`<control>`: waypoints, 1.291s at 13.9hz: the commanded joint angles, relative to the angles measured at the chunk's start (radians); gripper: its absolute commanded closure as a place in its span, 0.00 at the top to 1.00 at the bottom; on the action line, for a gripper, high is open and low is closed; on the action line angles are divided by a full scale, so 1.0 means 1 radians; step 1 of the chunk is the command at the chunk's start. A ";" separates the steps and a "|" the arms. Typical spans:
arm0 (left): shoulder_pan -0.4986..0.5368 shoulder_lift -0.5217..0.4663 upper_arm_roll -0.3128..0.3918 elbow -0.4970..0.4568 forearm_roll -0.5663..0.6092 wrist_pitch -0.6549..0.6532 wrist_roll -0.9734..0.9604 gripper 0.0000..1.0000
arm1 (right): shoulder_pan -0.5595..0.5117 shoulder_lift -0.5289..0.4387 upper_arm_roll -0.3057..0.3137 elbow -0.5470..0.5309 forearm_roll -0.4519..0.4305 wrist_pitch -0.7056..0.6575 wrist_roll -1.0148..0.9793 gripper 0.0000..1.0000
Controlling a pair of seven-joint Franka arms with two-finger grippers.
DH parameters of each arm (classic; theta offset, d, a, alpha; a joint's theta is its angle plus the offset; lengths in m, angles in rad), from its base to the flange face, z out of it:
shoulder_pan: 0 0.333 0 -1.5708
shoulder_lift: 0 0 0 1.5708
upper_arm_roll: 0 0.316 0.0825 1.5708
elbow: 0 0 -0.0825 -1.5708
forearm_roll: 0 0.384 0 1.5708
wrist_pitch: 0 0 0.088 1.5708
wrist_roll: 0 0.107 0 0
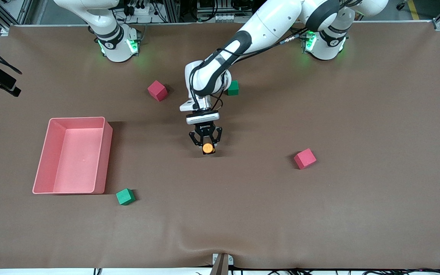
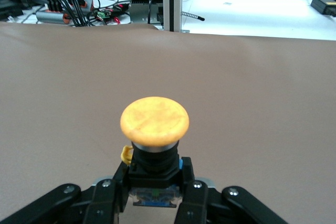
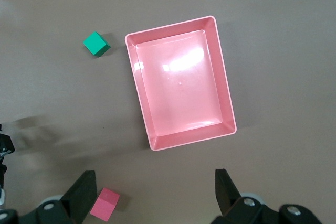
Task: Place and upright button with both arms
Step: 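Lift and turn the button upright with the left gripper, lowering it, then open the left gripper and raise it off the upright button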
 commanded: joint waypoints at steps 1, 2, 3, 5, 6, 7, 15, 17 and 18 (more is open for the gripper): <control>-0.022 0.062 0.025 0.019 0.114 -0.025 -0.080 0.00 | 0.013 -0.006 -0.008 -0.003 -0.018 -0.005 -0.006 1.00; -0.022 0.079 0.027 0.019 0.148 -0.025 -0.119 0.00 | 0.013 -0.006 -0.006 -0.003 -0.018 -0.005 -0.006 1.00; -0.022 0.082 0.027 0.019 0.156 -0.025 -0.147 0.00 | 0.013 -0.006 -0.006 -0.005 -0.018 -0.005 -0.006 1.00; -0.022 0.079 0.027 0.020 0.145 -0.025 -0.149 0.30 | 0.015 -0.006 -0.006 -0.003 -0.018 -0.005 -0.006 1.00; -0.022 0.078 0.027 0.014 0.151 -0.025 -0.146 0.99 | 0.015 -0.008 -0.008 -0.003 -0.018 -0.005 -0.006 1.00; -0.020 0.073 0.024 0.017 0.136 -0.024 -0.140 1.00 | 0.015 -0.006 -0.006 -0.003 -0.018 -0.005 -0.006 1.00; -0.051 -0.097 -0.088 0.026 -0.382 -0.108 0.115 1.00 | 0.016 -0.006 -0.008 -0.005 -0.018 -0.011 -0.006 1.00; -0.043 -0.187 -0.096 0.023 -0.517 -0.113 0.133 1.00 | 0.016 -0.008 -0.008 -0.005 -0.018 -0.011 -0.006 1.00; -0.032 -0.233 -0.096 0.020 -0.579 -0.113 0.155 1.00 | 0.018 -0.006 -0.008 -0.005 -0.018 -0.011 -0.006 1.00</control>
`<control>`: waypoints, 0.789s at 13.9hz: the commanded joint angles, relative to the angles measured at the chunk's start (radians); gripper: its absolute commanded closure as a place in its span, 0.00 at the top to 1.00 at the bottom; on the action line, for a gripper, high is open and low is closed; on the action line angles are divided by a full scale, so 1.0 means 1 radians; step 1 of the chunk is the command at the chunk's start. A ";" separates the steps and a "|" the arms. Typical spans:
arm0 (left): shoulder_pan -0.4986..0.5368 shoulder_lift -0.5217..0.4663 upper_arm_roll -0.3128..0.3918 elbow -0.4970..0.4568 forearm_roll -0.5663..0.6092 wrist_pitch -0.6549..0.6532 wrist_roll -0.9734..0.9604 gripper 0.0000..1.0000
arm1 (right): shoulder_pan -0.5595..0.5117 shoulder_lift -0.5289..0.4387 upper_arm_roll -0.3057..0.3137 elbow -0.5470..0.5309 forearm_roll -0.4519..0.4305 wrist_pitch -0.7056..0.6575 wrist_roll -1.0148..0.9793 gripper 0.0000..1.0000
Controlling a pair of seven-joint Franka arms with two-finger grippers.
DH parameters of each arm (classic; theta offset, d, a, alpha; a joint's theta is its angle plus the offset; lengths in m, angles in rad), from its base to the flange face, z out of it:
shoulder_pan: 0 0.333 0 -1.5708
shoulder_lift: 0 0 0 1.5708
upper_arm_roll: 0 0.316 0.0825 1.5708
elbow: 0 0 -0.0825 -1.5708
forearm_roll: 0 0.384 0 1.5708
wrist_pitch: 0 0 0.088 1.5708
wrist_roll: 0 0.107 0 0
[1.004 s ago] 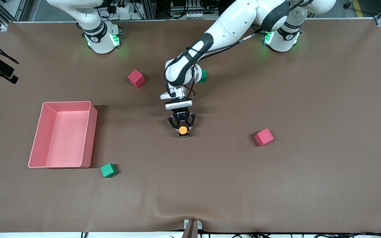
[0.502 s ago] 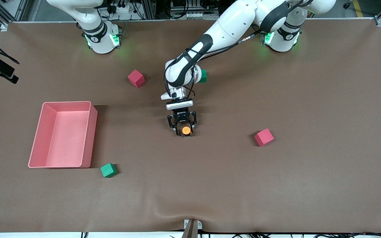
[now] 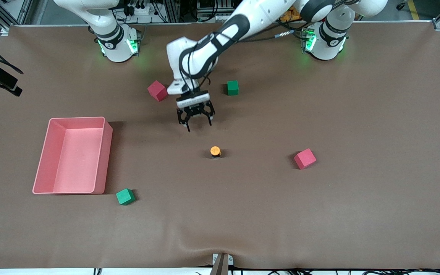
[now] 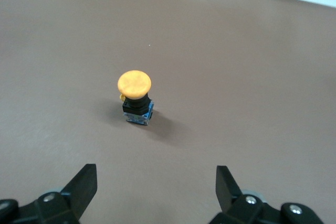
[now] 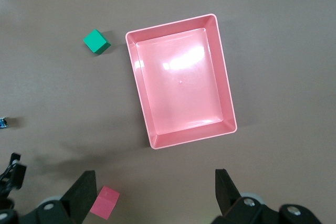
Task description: Place and upright button with both arms
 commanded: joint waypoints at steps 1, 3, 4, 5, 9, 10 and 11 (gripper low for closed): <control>0.030 -0.145 -0.003 -0.035 -0.172 -0.017 0.097 1.00 | 0.014 -0.006 -0.008 -0.004 -0.018 -0.005 -0.006 1.00; 0.072 -0.233 -0.003 -0.035 -0.319 -0.068 0.241 1.00 | 0.014 -0.008 -0.008 -0.004 -0.018 -0.005 -0.006 1.00; 0.104 -0.276 -0.003 -0.035 -0.378 -0.088 0.307 1.00 | 0.014 -0.006 -0.008 -0.004 -0.018 -0.005 -0.006 1.00; 0.133 -0.311 -0.003 -0.035 -0.424 -0.103 0.362 1.00 | 0.014 -0.006 -0.009 -0.004 -0.018 -0.005 -0.006 1.00; 0.306 -0.449 -0.003 -0.033 -0.603 -0.195 0.655 1.00 | 0.014 -0.006 -0.009 -0.004 -0.018 -0.005 -0.006 1.00; 0.355 -0.482 -0.003 -0.033 -0.636 -0.220 0.735 1.00 | 0.017 -0.006 -0.009 -0.004 -0.018 -0.005 -0.006 1.00; 0.397 -0.512 -0.003 -0.035 -0.677 -0.238 0.813 1.00 | 0.017 -0.006 -0.009 -0.004 -0.018 -0.005 -0.006 1.00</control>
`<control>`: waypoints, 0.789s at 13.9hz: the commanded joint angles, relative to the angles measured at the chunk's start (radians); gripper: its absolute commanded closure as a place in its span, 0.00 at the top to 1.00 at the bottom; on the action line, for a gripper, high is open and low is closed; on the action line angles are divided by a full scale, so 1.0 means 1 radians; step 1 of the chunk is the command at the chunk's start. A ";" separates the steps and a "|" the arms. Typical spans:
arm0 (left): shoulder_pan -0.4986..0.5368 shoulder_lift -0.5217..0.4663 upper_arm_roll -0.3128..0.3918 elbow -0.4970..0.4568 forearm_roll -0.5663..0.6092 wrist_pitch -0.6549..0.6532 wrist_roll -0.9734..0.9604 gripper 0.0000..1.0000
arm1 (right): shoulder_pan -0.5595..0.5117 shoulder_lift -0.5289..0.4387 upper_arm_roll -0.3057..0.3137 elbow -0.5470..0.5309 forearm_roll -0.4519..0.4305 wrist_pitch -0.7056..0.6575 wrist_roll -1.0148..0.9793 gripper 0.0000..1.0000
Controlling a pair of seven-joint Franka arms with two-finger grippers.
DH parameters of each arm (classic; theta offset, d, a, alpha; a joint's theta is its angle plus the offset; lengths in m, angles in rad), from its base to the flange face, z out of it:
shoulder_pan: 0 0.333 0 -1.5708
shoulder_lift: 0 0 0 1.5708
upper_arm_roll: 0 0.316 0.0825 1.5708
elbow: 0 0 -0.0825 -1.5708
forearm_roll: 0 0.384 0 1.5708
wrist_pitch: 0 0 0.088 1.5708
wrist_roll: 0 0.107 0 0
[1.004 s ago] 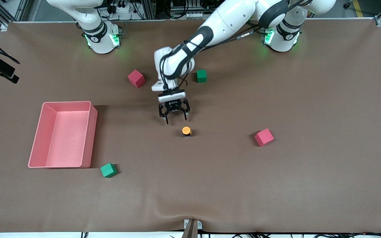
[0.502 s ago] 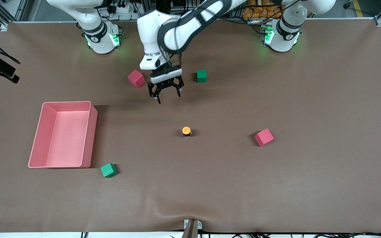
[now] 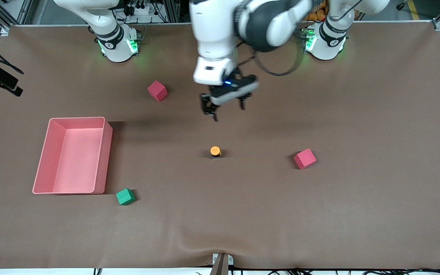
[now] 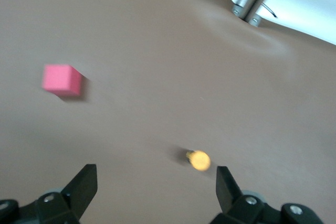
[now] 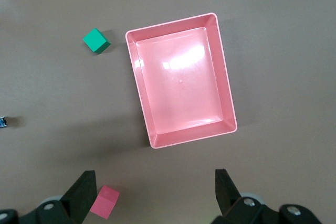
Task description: Place and upright button with both arms
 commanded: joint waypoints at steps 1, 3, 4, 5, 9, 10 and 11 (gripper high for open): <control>0.106 -0.098 -0.008 -0.033 -0.107 -0.043 0.182 1.00 | 0.015 -0.007 -0.008 -0.001 -0.018 -0.005 -0.006 1.00; 0.193 -0.121 -0.008 -0.028 -0.170 -0.043 0.243 1.00 | 0.015 -0.007 -0.008 -0.001 -0.018 -0.005 -0.006 1.00; 0.243 -0.126 -0.008 -0.028 -0.198 -0.043 0.303 1.00 | 0.015 -0.008 -0.008 -0.001 -0.018 -0.005 -0.006 1.00; 0.294 -0.130 -0.008 -0.028 -0.212 -0.043 0.370 1.00 | 0.017 -0.007 -0.008 -0.001 -0.018 -0.005 -0.006 1.00; 0.542 -0.167 -0.009 -0.028 -0.394 -0.055 0.613 1.00 | 0.017 -0.007 -0.008 -0.001 -0.018 -0.003 -0.006 1.00; 0.596 -0.178 -0.010 -0.030 -0.431 -0.078 0.692 1.00 | 0.017 -0.007 -0.008 -0.001 -0.018 -0.003 -0.006 1.00; 0.636 -0.187 -0.010 -0.030 -0.444 -0.127 0.777 1.00 | 0.015 -0.007 -0.008 0.000 -0.018 -0.003 -0.006 1.00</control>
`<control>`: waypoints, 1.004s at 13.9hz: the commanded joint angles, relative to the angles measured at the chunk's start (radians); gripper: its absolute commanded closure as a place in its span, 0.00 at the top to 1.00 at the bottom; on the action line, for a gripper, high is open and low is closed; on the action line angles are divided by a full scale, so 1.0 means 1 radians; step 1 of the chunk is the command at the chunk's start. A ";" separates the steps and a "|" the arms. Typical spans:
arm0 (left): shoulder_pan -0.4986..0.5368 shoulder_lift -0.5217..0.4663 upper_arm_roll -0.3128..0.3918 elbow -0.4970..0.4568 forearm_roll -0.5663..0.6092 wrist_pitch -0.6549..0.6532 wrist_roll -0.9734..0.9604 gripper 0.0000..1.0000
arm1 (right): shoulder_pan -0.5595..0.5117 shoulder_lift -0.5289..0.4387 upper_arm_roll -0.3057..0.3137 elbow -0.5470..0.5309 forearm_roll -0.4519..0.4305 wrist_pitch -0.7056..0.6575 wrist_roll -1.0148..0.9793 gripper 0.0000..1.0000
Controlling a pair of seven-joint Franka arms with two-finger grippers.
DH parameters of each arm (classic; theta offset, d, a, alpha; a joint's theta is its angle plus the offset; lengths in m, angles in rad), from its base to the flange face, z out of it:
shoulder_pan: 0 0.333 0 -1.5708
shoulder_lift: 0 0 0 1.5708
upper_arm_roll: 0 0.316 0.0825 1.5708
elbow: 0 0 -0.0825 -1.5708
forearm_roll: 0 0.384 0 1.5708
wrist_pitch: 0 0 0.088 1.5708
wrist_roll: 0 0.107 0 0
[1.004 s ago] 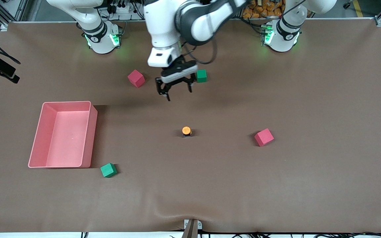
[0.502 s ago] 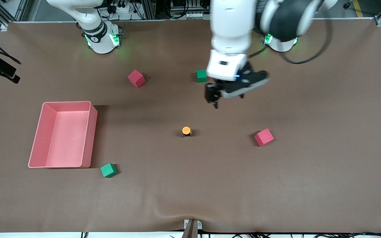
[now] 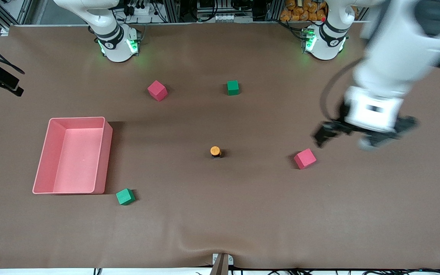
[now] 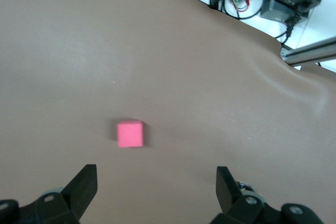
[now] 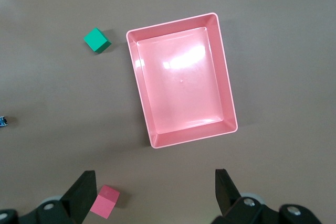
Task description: Place and upright button with both arms
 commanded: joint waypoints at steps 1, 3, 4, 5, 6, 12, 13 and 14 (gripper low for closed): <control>0.106 -0.055 -0.012 -0.026 -0.048 -0.101 0.186 1.00 | 0.012 -0.007 -0.008 -0.001 -0.018 -0.003 -0.006 1.00; 0.137 -0.081 -0.006 -0.031 -0.036 -0.205 0.259 1.00 | 0.012 -0.007 -0.008 0.001 -0.018 -0.003 -0.006 1.00; 0.138 -0.086 0.000 -0.034 -0.020 -0.232 0.260 1.00 | 0.012 -0.007 -0.008 0.001 -0.018 -0.003 -0.006 1.00; 0.138 -0.104 -0.003 -0.038 0.006 -0.241 0.262 1.00 | 0.014 -0.007 -0.008 0.001 -0.018 -0.003 -0.006 1.00; 0.138 -0.113 -0.005 -0.053 0.014 -0.244 0.265 1.00 | 0.012 -0.007 -0.008 -0.001 -0.018 -0.003 -0.006 1.00; 0.109 -0.233 0.099 -0.164 0.015 -0.235 0.449 1.00 | 0.012 -0.007 -0.008 0.001 -0.018 -0.005 -0.006 1.00; 0.111 -0.253 0.112 -0.182 0.015 -0.237 0.490 1.00 | 0.012 -0.007 -0.008 -0.001 -0.018 -0.005 -0.006 1.00; 0.111 -0.262 0.130 -0.184 0.015 -0.240 0.515 1.00 | 0.012 -0.007 -0.008 -0.001 -0.018 -0.003 -0.006 1.00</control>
